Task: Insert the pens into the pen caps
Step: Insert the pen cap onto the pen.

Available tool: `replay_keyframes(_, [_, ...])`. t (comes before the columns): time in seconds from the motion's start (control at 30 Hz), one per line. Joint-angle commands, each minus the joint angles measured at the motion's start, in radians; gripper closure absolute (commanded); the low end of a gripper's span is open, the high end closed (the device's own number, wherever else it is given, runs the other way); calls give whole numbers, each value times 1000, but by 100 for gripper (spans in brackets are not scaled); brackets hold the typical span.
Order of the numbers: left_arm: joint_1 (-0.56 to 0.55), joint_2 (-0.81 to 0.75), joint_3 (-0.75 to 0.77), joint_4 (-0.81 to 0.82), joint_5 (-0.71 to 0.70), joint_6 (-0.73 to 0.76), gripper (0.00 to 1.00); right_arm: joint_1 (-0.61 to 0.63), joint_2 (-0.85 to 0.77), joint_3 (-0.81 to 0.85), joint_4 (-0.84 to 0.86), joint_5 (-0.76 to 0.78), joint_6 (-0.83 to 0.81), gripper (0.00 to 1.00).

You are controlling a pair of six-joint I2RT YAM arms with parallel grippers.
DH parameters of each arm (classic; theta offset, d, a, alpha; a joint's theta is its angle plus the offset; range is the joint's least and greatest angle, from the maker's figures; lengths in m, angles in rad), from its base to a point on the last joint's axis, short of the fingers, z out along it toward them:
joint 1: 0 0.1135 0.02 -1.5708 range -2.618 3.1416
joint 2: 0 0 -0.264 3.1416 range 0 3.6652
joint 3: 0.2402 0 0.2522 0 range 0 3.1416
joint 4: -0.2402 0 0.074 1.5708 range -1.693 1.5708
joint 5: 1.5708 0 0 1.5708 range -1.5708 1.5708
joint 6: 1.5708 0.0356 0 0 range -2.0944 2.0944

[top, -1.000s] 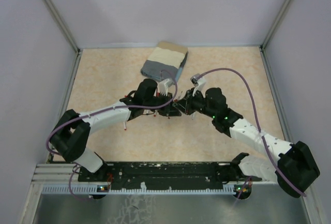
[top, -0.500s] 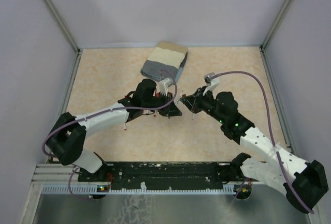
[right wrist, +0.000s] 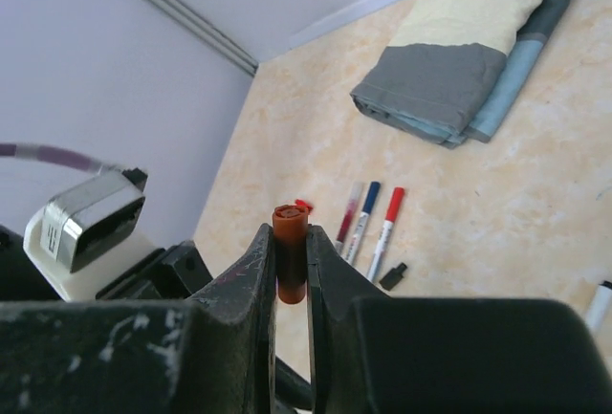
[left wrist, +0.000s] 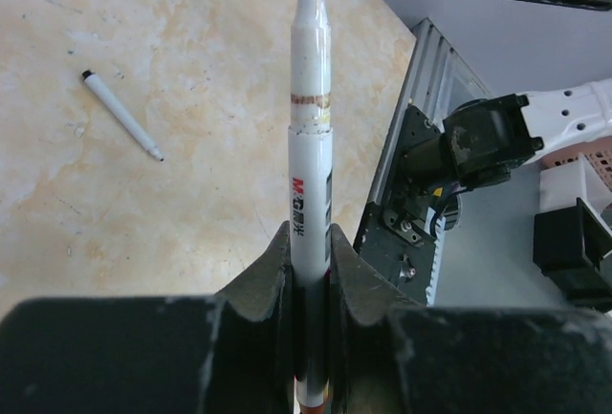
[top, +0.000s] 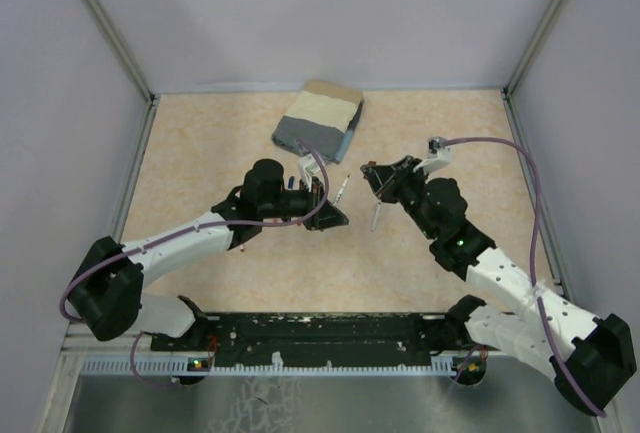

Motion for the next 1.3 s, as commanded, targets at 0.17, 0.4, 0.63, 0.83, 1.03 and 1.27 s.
replay_keyframes(0.17, [-2,-33,-9,93,100,40,100,-23,27,12,244,-6,195,100])
replay_keyframes(0.4, [-2,-29,-8,100,106,36,100,-29,57,3,277,-75,223,100])
replay_keyframes(0.63, [-2,-30,-8,101,105,35,100,-29,80,1,281,-110,231,100])
replay_keyframes(0.83, [-2,-33,-8,101,93,33,100,-32,81,-2,265,-127,227,100])
replay_keyframes(1.03, [-2,-34,-9,111,82,22,100,-32,69,-6,247,-129,219,100])
replay_keyframes(1.27, [-2,-34,-10,119,74,10,100,-32,59,-10,233,-132,209,100])
